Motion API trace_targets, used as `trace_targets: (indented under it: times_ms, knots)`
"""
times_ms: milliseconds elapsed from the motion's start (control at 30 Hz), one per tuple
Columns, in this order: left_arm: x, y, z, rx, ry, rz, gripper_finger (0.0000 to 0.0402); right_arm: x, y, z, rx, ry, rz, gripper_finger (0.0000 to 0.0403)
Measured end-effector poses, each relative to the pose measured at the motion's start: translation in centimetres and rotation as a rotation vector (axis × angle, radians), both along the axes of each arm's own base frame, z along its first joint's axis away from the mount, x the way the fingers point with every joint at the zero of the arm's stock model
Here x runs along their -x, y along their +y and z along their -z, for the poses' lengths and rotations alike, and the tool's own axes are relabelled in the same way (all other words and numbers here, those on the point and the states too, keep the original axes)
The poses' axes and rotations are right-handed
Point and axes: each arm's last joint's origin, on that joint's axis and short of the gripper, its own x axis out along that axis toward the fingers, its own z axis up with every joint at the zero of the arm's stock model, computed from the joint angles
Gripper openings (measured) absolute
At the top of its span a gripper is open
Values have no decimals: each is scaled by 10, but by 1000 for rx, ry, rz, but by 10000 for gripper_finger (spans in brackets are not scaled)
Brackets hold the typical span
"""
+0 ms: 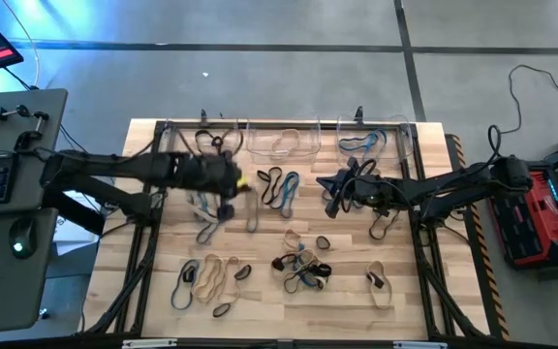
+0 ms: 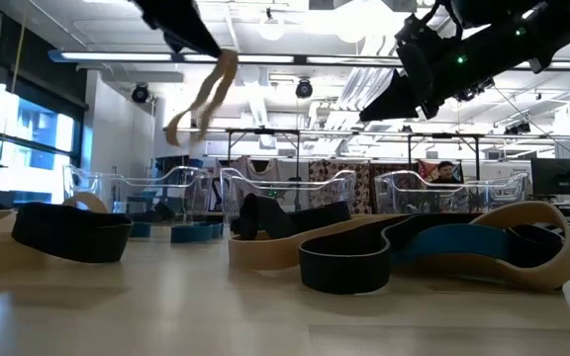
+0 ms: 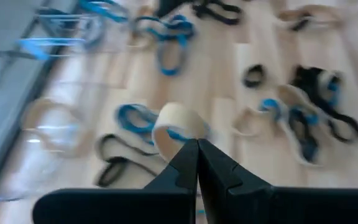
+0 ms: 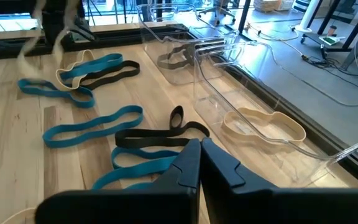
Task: Sort rubber bands into baskets
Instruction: Put the brown rubber band into the middle transparent bin
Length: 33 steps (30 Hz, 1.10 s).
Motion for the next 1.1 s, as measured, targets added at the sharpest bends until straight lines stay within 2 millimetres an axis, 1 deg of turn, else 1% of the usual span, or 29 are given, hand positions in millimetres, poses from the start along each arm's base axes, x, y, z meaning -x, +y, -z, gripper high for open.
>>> trace_targets:
  times_ms: [167, 333, 533, 633, 833, 1000, 1100]
  knots:
    - [-14, 35, -11, -67, -9, -52, 0, 0, 0, -1, 3, -5, -1, 0]
    - [-36, 72, -18, -74, -21, -52, 0, 0, 0, -1, 11, -7, -2, 0]
    - [-58, 115, -17, -118, 5, -95, 0, 0, 0, -1, 20, -4, -3, 0]
    - [-67, 137, -10, -129, 32, -126, 0, 0, 0, -1, 20, -4, -2, 0]
    - [-79, 174, 13, -138, 88, -172, 0, 0, 0, -1, 20, -4, -2, 0]
    - [-86, 198, 34, -135, 110, -209, 0, 0, 0, -1, 20, -4, -2, 0]
    - [-88, 209, 45, -123, 121, -220, 0, 0, 0, -1, 20, -4, -2, 0]
